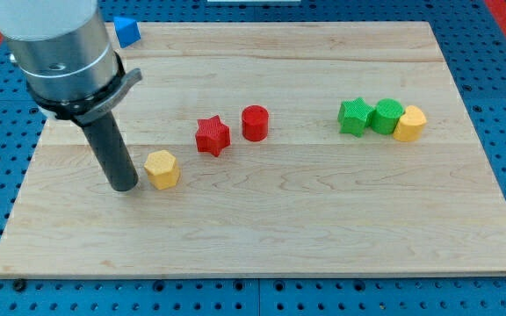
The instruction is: Keep yellow hexagon in between red circle and green star
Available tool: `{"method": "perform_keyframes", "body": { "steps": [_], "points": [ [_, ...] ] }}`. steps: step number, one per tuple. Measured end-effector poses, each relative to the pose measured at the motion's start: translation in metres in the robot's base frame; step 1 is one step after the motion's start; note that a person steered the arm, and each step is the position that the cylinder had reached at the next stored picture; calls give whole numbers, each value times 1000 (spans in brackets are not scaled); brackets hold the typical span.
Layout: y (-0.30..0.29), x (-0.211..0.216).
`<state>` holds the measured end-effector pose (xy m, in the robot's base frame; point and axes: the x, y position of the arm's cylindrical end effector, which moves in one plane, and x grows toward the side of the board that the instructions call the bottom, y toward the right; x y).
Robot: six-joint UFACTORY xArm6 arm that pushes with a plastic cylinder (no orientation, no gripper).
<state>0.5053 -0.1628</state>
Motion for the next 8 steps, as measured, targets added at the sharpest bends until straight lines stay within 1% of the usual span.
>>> {"method": "perform_keyframes", "body": {
  "steps": [1,2,3,4,5,8],
  "points": [
    [47,0],
    [117,-6],
    [120,-7],
    [74,-8],
    [104,-30],
    [242,-59]
  ]
}}
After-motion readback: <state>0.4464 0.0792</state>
